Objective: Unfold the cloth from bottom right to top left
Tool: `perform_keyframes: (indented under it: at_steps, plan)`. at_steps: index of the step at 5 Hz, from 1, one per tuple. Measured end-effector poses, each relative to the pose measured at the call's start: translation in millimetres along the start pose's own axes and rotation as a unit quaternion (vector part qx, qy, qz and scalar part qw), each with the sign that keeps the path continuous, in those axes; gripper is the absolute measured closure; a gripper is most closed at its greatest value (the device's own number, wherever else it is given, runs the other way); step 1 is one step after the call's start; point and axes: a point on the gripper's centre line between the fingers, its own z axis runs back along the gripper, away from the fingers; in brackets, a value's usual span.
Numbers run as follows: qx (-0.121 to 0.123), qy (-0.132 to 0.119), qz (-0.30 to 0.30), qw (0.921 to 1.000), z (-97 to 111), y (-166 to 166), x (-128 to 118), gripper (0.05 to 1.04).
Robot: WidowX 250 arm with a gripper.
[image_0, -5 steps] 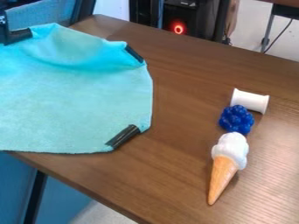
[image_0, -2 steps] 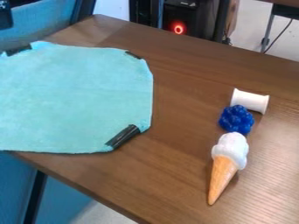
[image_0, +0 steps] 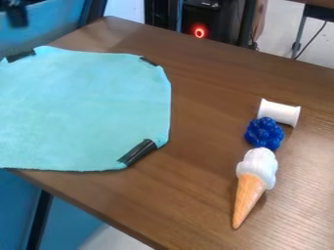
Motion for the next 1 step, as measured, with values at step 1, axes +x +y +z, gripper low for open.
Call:
perform_keyframes:
  at_steps: [1]
  plan:
    - [-0.002, -0.021, -0.085, 0.9962, 14.2, -37.1, 42.8, 0.083]
